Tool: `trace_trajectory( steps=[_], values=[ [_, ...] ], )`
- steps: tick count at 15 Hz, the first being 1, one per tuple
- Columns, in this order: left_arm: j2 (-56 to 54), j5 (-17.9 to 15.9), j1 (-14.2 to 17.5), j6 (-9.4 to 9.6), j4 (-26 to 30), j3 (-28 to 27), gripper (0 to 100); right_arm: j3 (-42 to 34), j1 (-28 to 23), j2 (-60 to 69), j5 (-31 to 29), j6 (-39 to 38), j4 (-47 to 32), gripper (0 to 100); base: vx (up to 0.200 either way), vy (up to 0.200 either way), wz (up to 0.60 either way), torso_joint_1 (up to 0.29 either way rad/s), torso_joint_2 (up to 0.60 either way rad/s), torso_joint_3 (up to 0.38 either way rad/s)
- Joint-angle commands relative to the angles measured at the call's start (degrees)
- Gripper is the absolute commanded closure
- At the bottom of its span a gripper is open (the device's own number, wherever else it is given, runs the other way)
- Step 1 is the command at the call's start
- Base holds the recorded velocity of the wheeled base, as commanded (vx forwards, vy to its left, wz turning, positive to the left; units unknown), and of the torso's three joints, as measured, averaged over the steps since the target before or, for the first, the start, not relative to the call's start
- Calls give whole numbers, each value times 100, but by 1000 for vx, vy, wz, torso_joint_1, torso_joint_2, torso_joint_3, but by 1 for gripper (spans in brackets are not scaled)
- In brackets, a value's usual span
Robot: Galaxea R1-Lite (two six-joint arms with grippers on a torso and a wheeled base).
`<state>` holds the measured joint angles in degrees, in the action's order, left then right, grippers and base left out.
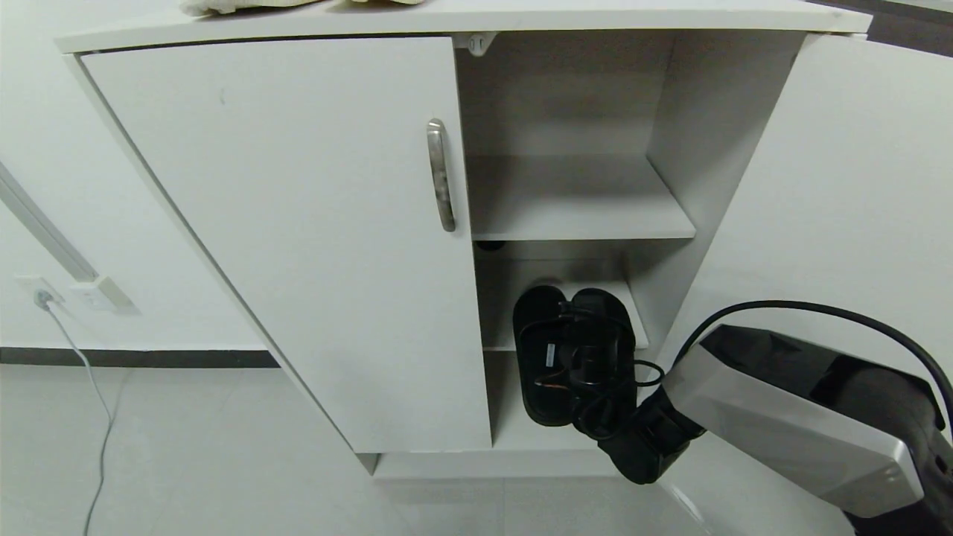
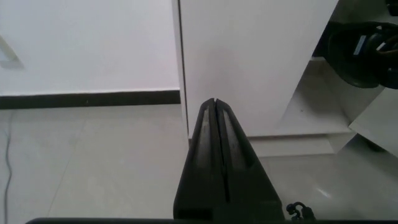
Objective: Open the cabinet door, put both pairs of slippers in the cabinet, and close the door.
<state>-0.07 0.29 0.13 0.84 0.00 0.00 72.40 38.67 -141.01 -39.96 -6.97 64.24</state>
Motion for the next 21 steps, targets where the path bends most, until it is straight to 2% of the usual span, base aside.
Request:
trace_trajectory(
  steps=[1,4,5,6,7,15,17,21],
  values=[
    [7,6,4,4,0,0,100,-7,-35,-32,32,3,-17,100,0,0,0,0,0,0],
    [7,6,4,-5,0,0,100,310,-96,-50,226,3,-562,100,0,0,0,0,0,0],
    [7,6,4,4,0,0,100,758,-193,-225,226,-6,-835,100,0,0,0,0,0,0],
    [7,6,4,4,0,0,100,758,-193,-225,226,-6,-835,100,0,0,0,0,0,0],
    [7,6,4,13,0,0,100,1461,-369,-498,243,-6,-1327,100,0,0,0,0,0,0],
    [7,6,4,13,0,0,100,3825,-782,-1333,524,-6,-2575,100,0,0,0,0,0,0],
    [7,6,4,13,0,0,100,4186,-808,-1429,533,-6,-2795,100,0,0,0,0,0,0],
    [7,6,4,13,0,0,100,4219,-826,-1517,603,3,-2909,100,0,0,0,0,0,0]
  ],
)
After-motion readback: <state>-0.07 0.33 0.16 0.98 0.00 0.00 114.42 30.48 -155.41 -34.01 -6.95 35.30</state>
